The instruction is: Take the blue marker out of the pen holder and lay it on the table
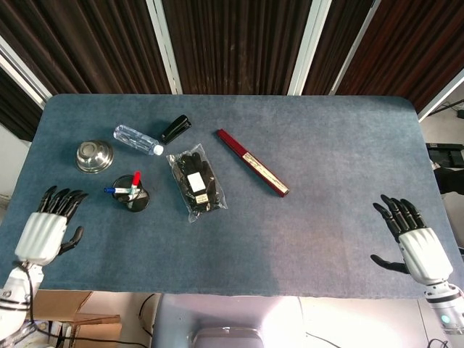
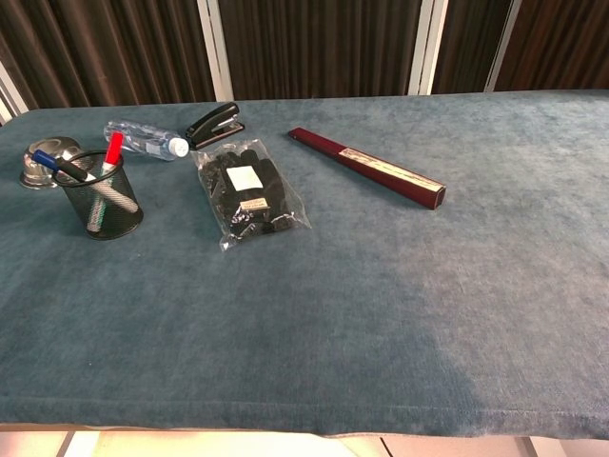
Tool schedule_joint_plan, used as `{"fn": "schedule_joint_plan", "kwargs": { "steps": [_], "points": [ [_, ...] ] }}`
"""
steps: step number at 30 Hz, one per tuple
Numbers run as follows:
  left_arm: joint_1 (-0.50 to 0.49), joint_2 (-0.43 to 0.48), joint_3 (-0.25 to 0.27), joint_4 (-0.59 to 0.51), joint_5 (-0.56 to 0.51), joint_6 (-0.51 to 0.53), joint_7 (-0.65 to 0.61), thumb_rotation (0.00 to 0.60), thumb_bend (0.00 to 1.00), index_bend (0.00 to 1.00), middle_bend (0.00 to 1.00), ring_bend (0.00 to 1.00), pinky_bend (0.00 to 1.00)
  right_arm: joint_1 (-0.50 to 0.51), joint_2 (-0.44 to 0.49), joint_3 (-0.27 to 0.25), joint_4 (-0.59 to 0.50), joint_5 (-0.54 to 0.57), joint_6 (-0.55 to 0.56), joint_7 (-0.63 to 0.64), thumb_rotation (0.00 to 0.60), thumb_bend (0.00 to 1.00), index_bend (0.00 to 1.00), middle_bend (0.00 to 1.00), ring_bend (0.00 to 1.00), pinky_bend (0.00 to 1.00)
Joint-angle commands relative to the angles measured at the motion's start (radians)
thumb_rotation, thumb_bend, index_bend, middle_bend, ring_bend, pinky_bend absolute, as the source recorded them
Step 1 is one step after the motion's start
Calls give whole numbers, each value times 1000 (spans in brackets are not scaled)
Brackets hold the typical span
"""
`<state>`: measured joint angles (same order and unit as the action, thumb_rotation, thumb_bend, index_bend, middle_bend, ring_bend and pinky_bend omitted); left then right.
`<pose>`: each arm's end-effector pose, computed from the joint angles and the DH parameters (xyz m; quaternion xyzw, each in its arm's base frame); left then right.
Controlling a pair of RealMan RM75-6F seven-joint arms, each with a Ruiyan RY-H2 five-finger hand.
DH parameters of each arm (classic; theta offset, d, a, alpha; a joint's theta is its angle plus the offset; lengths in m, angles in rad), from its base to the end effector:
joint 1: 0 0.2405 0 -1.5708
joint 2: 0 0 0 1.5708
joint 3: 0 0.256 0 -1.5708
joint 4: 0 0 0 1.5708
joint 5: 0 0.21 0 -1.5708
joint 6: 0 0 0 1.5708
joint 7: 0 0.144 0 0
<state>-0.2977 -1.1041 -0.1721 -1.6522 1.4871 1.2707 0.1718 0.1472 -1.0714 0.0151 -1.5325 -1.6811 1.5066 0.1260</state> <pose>-0.2555 0.2649 0.1503 -0.6756 -0.3012 -0.3836 0.5529 -0.2975 -0.1918 0.1686 0.6603 -0.3362 0.4260 0.5191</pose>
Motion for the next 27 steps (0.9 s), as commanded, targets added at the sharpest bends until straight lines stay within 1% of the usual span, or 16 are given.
{"fn": "schedule_joint_plan", "kwargs": {
  "steps": [1, 4, 7, 10, 14, 20, 24, 27],
  "points": [
    [-121, -79, -72, 121, -107, -126, 44, 600, 447, 212, 201, 169, 137, 0, -1, 0, 4, 3, -1, 5, 600, 51, 0, 44, 0, 0],
    [-172, -134, -84, 214, -153, -183, 53, 600, 446, 234, 226, 191, 146, -3, -3, -1, 10, 12, -2, 8, 600, 52, 0, 44, 0, 0],
    [-203, -176, -78, 287, -176, -224, 39, 600, 433, 256, 249, 212, 154, -10, -5, -3, 11, 19, 1, 7, 600, 52, 0, 44, 0, 0],
    [-218, -220, -69, 352, -170, -218, 17, 600, 387, 276, 273, 236, 170, -14, -4, -4, 7, 25, 2, 2, 600, 51, 0, 44, 0, 0],
    [-231, -275, -55, 440, -142, -188, -12, 600, 341, 329, 317, 296, 225, -16, 0, -3, -6, 27, 2, -10, 600, 52, 0, 44, 0, 0],
    [-246, -312, -37, 492, -132, -186, -46, 600, 335, 366, 347, 333, 239, -15, -2, -3, -13, 31, -2, -18, 600, 52, 0, 44, 0, 0],
    [-251, -333, -35, 507, -127, -170, -73, 600, 325, 417, 399, 379, 256, -13, -2, -2, -11, 32, -6, -17, 600, 52, 0, 44, 0, 0],
    [-258, -341, -33, 516, -126, -168, -78, 600, 321, 434, 424, 400, 264, -13, -1, -2, -10, 33, -7, -14, 600, 52, 0, 45, 0, 0]
  ]
}}
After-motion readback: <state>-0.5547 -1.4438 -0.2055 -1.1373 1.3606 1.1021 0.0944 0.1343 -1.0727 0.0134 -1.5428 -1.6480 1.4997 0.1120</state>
